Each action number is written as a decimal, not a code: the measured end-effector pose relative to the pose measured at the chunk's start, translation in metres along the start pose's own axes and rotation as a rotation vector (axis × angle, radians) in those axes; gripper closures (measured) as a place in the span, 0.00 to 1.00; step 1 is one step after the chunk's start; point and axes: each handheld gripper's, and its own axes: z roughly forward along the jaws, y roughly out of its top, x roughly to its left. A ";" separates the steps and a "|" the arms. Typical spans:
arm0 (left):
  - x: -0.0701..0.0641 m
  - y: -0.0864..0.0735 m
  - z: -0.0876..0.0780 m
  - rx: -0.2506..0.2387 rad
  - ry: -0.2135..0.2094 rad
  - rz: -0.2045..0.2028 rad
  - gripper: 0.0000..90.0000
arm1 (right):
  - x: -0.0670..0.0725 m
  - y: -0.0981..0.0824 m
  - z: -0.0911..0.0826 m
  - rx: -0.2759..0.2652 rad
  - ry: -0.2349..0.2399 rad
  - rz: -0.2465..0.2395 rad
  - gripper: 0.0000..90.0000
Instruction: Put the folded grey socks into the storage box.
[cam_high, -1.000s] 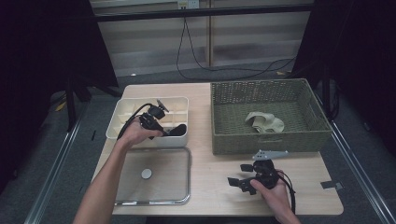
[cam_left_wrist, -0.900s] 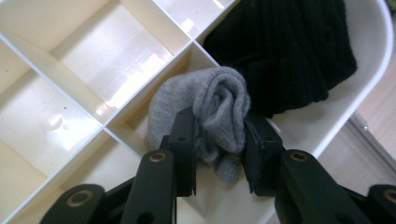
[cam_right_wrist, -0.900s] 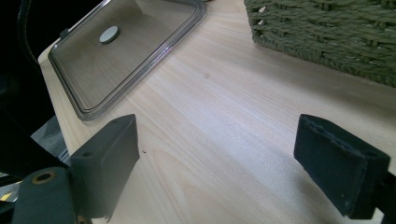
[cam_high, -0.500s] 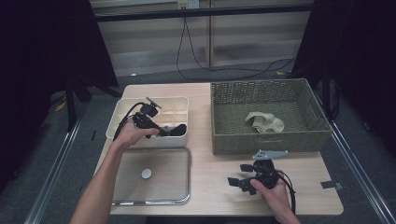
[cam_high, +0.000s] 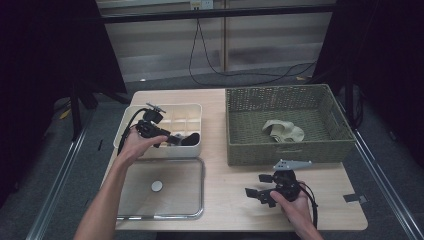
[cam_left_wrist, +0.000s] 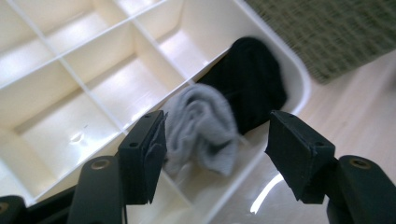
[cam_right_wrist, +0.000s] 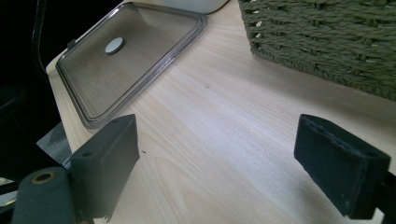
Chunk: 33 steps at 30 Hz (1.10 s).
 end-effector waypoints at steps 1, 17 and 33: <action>-0.003 -0.001 -0.002 -0.040 -0.004 -0.022 0.41 | 0.000 0.000 0.000 0.000 -0.001 -0.001 0.15; -0.024 -0.042 -0.030 -0.237 0.051 -0.016 0.41 | -0.003 0.004 -0.011 -0.050 -0.051 0.009 0.25; -0.055 -0.079 -0.024 -0.324 0.029 0.034 0.36 | -0.006 0.014 -0.022 -0.074 -0.118 -0.005 0.34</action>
